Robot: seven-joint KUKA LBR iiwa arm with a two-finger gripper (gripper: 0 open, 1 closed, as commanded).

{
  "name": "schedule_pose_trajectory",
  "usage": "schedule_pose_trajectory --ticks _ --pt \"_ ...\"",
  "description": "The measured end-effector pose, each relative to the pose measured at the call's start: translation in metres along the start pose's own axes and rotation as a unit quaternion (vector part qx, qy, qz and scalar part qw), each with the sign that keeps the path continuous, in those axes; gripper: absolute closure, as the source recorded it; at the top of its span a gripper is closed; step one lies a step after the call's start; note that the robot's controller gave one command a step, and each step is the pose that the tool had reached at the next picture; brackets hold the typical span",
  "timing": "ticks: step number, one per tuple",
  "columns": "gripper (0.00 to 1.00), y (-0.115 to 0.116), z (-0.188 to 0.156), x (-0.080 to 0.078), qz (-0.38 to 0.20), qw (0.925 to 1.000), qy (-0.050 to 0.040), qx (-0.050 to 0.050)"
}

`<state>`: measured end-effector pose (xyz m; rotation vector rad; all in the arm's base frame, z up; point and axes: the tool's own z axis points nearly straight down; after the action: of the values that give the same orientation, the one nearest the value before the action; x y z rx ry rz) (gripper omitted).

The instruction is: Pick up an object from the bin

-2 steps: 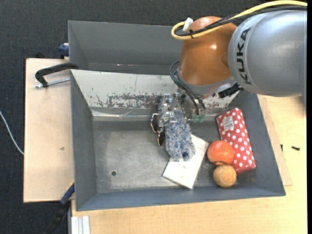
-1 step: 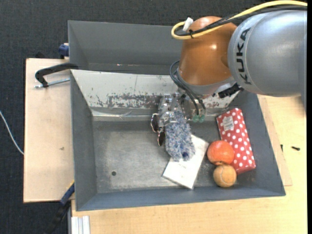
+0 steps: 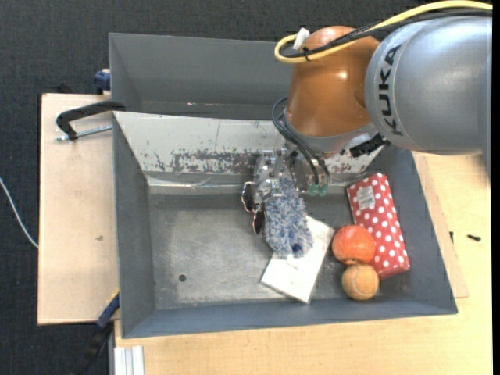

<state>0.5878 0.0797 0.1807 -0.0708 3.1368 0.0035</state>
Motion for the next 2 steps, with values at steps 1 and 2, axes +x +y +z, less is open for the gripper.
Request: schedule_pose_trajectory --ticks 1,2 --pt "1.0 -0.006 0.032 0.004 0.048 0.9989 -0.0024 -0.001" --pt "1.0 -0.034 0.012 0.032 0.009 1.0 0.0033 0.0"
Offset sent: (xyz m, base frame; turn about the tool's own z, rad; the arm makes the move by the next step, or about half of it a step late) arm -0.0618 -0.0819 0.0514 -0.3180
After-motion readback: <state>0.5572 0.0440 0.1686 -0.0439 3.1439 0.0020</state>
